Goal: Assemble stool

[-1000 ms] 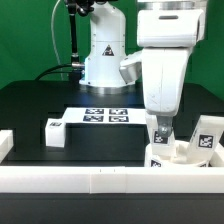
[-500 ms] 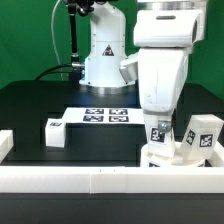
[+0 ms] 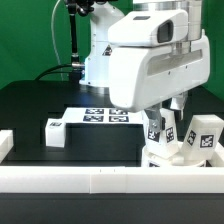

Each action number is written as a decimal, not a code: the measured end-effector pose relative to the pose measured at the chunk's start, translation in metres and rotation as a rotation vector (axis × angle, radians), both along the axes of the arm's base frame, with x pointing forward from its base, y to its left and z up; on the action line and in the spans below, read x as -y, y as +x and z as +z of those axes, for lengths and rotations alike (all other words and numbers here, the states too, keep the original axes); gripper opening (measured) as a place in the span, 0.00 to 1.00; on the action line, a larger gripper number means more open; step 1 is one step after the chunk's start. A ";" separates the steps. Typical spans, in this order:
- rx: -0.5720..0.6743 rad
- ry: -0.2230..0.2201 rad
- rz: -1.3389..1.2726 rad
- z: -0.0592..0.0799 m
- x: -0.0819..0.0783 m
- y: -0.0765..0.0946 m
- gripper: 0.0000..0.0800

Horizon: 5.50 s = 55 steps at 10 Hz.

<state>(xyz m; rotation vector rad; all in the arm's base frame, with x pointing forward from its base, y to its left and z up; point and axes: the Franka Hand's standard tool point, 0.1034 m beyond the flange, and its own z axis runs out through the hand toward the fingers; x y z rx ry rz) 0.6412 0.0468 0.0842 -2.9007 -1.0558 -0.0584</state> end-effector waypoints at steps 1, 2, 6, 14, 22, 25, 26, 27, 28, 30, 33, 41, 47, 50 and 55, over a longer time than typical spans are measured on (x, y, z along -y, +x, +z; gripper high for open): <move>0.004 0.002 -0.100 0.000 -0.002 0.001 0.42; 0.010 0.007 -0.248 0.000 -0.007 0.003 0.42; -0.007 0.020 -0.564 0.000 -0.010 0.004 0.42; -0.050 0.115 -1.339 -0.001 -0.021 0.007 0.42; -0.165 0.161 -2.001 -0.003 -0.036 0.004 0.42; -0.236 0.175 -2.298 -0.005 -0.041 0.004 0.42; -0.258 0.175 -2.391 -0.004 -0.042 0.003 0.42; -0.293 0.157 -2.480 -0.004 -0.045 0.001 0.42; -0.310 0.144 -2.522 -0.004 -0.046 0.000 0.42; -0.328 0.151 -2.554 -0.004 -0.049 0.000 0.53; -0.322 0.172 -2.507 0.005 -0.052 0.003 0.80; -0.273 0.165 -1.931 0.022 -0.060 0.000 0.81; -0.178 0.172 -1.382 0.026 -0.065 0.002 0.81; -0.105 0.121 -1.012 0.025 -0.071 0.000 0.81; -0.054 0.085 -0.628 0.022 -0.071 -0.002 0.81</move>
Offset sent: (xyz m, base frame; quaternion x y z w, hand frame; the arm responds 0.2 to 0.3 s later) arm 0.0053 0.0103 -0.0032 0.0200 0.0065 0.1551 0.9877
